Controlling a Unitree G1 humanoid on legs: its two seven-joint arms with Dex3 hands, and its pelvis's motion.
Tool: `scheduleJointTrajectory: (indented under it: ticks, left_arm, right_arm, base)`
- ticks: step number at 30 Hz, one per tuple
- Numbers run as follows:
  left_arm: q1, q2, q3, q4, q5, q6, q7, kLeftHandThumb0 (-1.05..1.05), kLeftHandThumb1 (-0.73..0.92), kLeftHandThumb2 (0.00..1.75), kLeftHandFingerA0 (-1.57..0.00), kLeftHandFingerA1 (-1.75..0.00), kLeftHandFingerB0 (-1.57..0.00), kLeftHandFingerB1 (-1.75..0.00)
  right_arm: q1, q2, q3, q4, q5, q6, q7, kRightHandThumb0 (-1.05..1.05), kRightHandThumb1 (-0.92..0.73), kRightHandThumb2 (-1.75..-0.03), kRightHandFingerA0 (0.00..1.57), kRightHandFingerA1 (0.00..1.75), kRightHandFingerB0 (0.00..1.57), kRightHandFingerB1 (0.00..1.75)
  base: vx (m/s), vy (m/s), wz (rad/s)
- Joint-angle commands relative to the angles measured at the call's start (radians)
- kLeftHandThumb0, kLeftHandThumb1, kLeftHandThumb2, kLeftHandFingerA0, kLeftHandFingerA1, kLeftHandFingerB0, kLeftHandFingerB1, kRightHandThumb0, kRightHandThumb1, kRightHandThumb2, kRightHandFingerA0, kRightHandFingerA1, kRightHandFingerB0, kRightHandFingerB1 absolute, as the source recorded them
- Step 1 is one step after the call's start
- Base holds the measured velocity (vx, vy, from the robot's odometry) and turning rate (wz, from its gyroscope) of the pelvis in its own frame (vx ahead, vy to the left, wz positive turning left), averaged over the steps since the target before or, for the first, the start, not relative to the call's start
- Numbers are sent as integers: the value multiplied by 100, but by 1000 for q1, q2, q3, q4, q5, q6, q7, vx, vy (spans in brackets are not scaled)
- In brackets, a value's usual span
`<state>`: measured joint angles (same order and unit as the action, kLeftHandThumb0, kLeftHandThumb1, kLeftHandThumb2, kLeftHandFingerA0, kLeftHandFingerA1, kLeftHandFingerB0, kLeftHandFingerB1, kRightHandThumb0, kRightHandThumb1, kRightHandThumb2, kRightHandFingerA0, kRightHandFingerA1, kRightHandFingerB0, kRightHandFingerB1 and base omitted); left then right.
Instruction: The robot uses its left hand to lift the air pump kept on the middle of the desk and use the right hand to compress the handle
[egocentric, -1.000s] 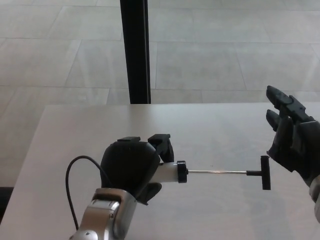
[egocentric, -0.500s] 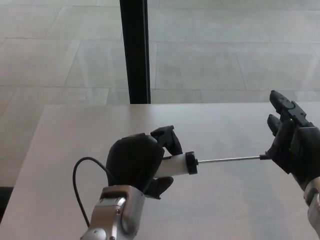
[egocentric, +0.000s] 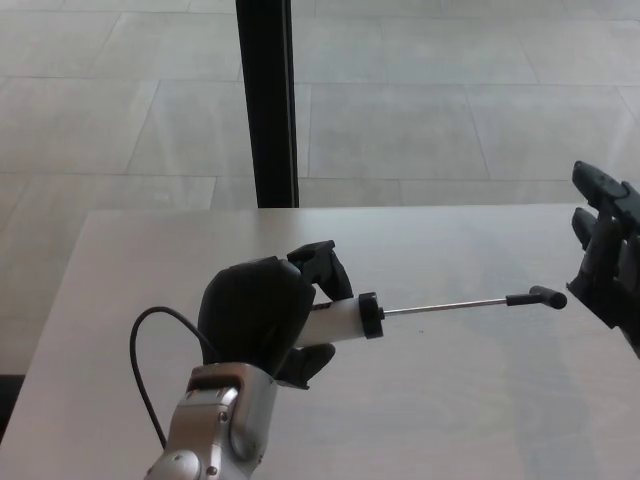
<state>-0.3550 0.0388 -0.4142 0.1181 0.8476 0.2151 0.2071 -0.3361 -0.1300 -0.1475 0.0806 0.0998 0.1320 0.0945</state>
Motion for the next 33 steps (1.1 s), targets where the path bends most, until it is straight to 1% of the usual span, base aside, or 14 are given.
scheduleJointTrajectory:
  ticks: [1,2,4,9,12,14,18,23,25,26,27,28,29,33]
  left_arm:
    - [11,9,-10,0,6,9,6,-7,57,108,-92,-175,-76,-151]
    - [11,10,-11,5,6,1,17,-8,57,109,-93,-175,-78,-150]
    - [9,14,-14,6,12,2,23,-11,62,100,-91,-175,-73,-152]
    - [5,6,-13,7,3,-3,30,-8,57,109,-93,-175,-75,-155]
    - [-2,-5,-20,11,10,4,35,-10,61,102,-89,-175,-72,-158]
    - [-9,-8,-21,17,9,1,42,-9,58,105,-87,-175,-73,-158]
    - [-15,-10,-13,17,-11,-12,41,-9,63,98,-88,-175,-70,-159]
    - [-37,-14,-10,29,-8,-2,47,-11,60,101,-89,-174,-77,-146]
    - [-44,-19,-14,33,0,8,47,-10,58,105,-90,-175,-78,-148]
    - [-49,-17,-15,39,-2,-6,54,-6,57,107,-94,-169,-80,-135]
    - [-52,-13,-18,40,0,-11,53,-6,57,107,-94,-169,-80,-135]
    - [-58,-25,-11,41,-13,-3,46,-8,54,111,-92,-175,-74,-159]
    - [-62,-27,-13,39,-7,7,42,-7,54,111,-92,-175,-73,-162]
    - [-69,-30,-14,44,-4,11,40,-9,54,112,-90,-175,-75,-157]
  right_arm:
    - [-49,-33,-34,36,26,-40,22,-94,-92,-86,0,4,6,23]
    - [-55,-36,-44,35,32,-25,20,-103,-91,-131,0,1,12,10]
    - [-69,-39,-56,61,48,-23,36,-104,-92,-132,0,3,8,5]
    - [-71,-35,-53,67,55,-8,46,-105,-91,-132,0,7,5,1]
    - [-48,-4,-41,50,56,4,30,-104,-91,-132,0,10,0,0]
    - [-27,11,-38,34,53,20,15,-104,-89,-132,0,9,1,0]
    - [19,37,-34,37,57,-9,18,-99,-92,-133,0,16,0,2]
    - [41,79,-33,30,67,-6,3,-98,-92,-133,0,18,0,3]
    - [49,86,-30,35,62,-17,1,-98,-92,-133,0,16,0,3]
    - [53,94,-29,34,65,-11,0,-100,-92,-133,0,15,0,1]
    - [53,99,-29,32,65,-5,-2,-100,-92,-133,0,15,0,1]
    - [51,110,-25,42,58,-14,-13,-101,-92,-134,0,13,0,1]
    - [55,115,-23,45,59,-25,-9,-100,-92,-133,0,13,0,1]
    - [51,122,-17,38,56,-14,-16,-98,-92,-134,0,11,0,3]
  base:
    - [0,0,0]
    - [0,0,0]
    - [0,0,0]
    - [0,0,0]
    - [0,0,0]
    - [0,0,0]
    - [0,0,0]
    - [0,0,0]
    - [0,0,0]
    - [0,0,0]
    - [0,0,0]
    - [0,0,0]
    - [0,0,0]
    - [0,0,0]
